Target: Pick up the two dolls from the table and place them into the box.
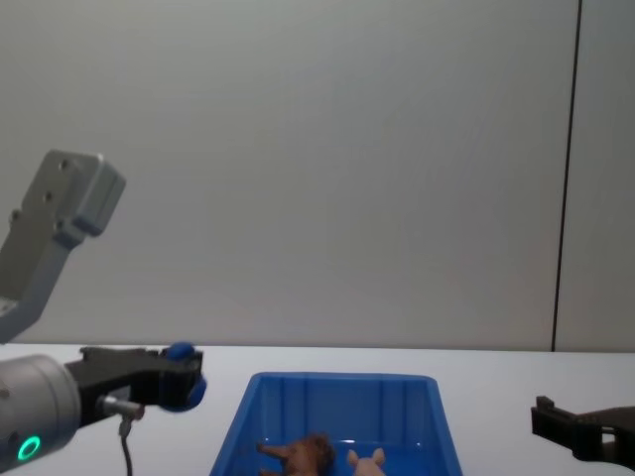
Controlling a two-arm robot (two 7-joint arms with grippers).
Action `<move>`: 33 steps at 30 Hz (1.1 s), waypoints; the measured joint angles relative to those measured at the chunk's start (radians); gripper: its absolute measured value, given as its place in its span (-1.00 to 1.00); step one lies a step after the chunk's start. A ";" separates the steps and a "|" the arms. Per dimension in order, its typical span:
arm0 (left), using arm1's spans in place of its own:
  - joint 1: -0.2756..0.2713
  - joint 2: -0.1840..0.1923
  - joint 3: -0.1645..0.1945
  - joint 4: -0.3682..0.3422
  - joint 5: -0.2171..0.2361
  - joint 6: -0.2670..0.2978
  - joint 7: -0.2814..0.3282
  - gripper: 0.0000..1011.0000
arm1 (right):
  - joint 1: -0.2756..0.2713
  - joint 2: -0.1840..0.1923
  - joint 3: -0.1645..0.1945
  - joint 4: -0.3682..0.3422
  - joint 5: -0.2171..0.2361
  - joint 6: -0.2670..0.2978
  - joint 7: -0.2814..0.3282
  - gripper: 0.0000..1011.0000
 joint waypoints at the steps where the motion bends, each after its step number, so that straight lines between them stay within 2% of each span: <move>1: -0.002 0.000 -0.001 -0.001 0.000 -0.003 -0.010 -0.70 | 0.000 0.000 0.000 0.000 0.000 0.000 0.000 0.98; 14: -0.038 -0.009 -0.001 0.009 -0.014 -0.056 -0.199 -0.70 | 0.000 0.000 0.000 0.000 0.000 0.000 0.000 0.98; 17: -0.046 -0.012 0.000 0.015 -0.020 -0.066 -0.233 -0.63 | 0.000 0.000 0.000 0.000 0.000 0.000 0.000 0.98; 19: -0.056 -0.017 0.002 0.025 -0.028 -0.076 -0.281 -0.45 | 0.000 0.000 0.000 0.000 0.000 0.000 0.000 0.98; 21: -0.061 -0.020 0.003 0.030 -0.032 -0.081 -0.305 -0.38 | 0.000 0.000 0.000 0.000 0.000 0.000 0.000 0.98; 22: -0.068 -0.023 0.005 0.037 -0.036 -0.085 -0.332 -0.26 | 0.000 0.000 0.000 0.000 0.000 0.000 0.000 0.98; 24: -0.073 -0.025 0.007 0.043 -0.041 -0.090 -0.359 -0.19 | 0.000 0.000 0.000 0.000 0.000 0.000 0.000 0.98; 25: -0.078 -0.029 0.008 0.050 -0.044 -0.093 -0.378 -0.06 | 0.000 0.000 0.000 0.000 0.000 0.000 0.000 0.98; 27: -0.088 -0.034 0.011 0.062 -0.050 -0.100 -0.417 0.02 | 0.000 0.000 0.000 0.000 0.000 0.000 0.000 0.98; 28: -0.091 -0.035 0.012 0.065 -0.053 -0.103 -0.432 0.06 | 0.000 0.000 0.000 0.000 0.000 0.000 0.000 0.98; 29: -0.094 -0.037 0.013 0.069 -0.055 -0.105 -0.444 0.19 | 0.000 0.000 0.000 0.000 0.000 0.000 0.000 0.98; 32: -0.103 -0.043 0.016 0.080 -0.061 -0.110 -0.475 0.30 | 0.000 0.000 0.000 0.000 0.000 0.000 0.000 0.98; 33: -0.108 -0.047 0.018 0.087 -0.066 -0.114 -0.497 0.42 | 0.000 0.000 0.000 0.000 0.000 0.000 0.000 0.98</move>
